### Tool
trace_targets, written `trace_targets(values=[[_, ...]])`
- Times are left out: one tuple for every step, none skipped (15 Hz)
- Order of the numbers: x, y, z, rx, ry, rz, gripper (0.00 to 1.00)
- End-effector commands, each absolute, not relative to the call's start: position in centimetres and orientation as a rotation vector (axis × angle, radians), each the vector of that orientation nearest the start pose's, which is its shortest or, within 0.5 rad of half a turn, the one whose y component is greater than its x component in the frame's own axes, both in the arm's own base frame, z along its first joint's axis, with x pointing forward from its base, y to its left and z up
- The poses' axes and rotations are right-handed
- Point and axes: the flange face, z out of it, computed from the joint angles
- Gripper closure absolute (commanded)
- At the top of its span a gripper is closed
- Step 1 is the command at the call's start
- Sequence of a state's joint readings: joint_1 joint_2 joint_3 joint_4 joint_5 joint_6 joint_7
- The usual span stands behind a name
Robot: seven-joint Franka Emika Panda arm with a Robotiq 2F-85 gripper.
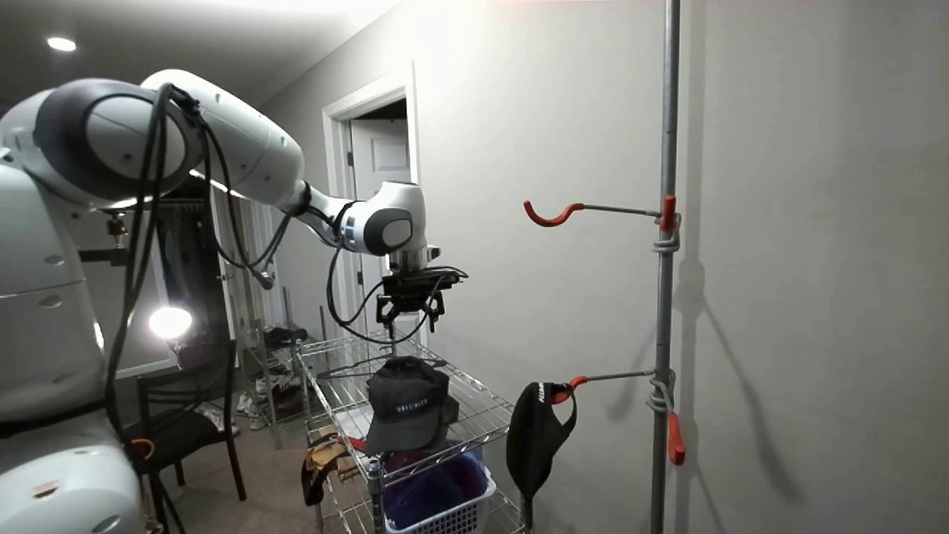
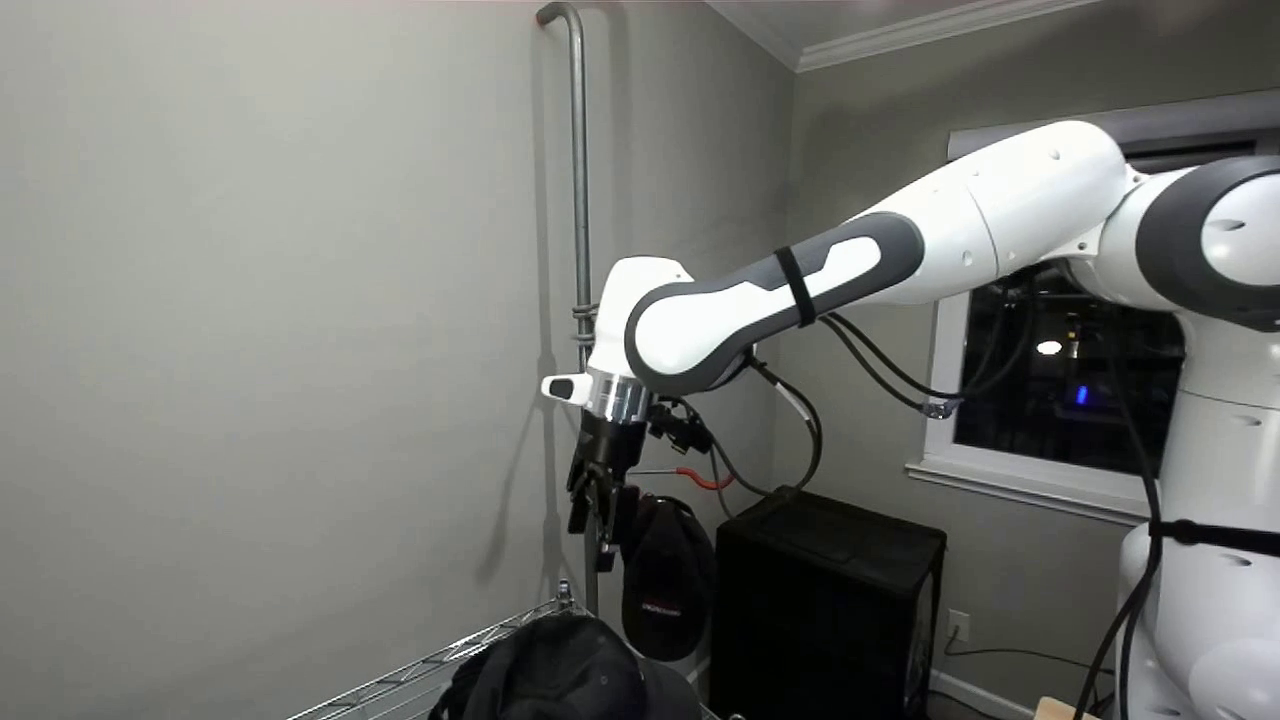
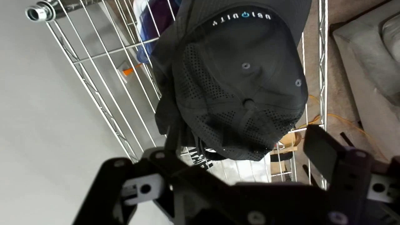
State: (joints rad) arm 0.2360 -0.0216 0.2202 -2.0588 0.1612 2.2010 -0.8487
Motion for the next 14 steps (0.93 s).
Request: trace_targets(values=[[50.9,27.3,42.9,-2.357,-1.851,-0.218,0.00],[51.0,27.6,41.9,-2.323,-1.881,-0.201,0.00],[51.2,27.8,41.0,-2.287,-1.915,-0.193,0.00],[51.4,28.0,40.1,-2.267,-1.940,-0.189,0.00],[51.8,28.0,39.3,-2.248,-1.961,-0.193,0.00],[52.1,28.1,38.6,-2.230,-1.979,-0.197,0.00],[52.4,28.1,38.1,-2.217,-1.994,-0.210,0.00],[52.8,28.2,37.8,-2.202,-2.011,-0.234,0.00],[53.1,28.3,37.6,-2.189,-2.031,-0.256,0.00],[53.5,28.4,37.2,-2.178,-2.049,-0.283,0.00],[53.9,28.6,36.9,-2.167,-2.055,-0.296,0.00],[54.3,28.8,36.8,-2.163,-2.062,-0.315,0.00],[54.7,29.0,36.6,-2.156,-2.064,-0.325,0.00],[54.9,29.1,36.4,-2.153,-2.068,-0.331,0.00]])
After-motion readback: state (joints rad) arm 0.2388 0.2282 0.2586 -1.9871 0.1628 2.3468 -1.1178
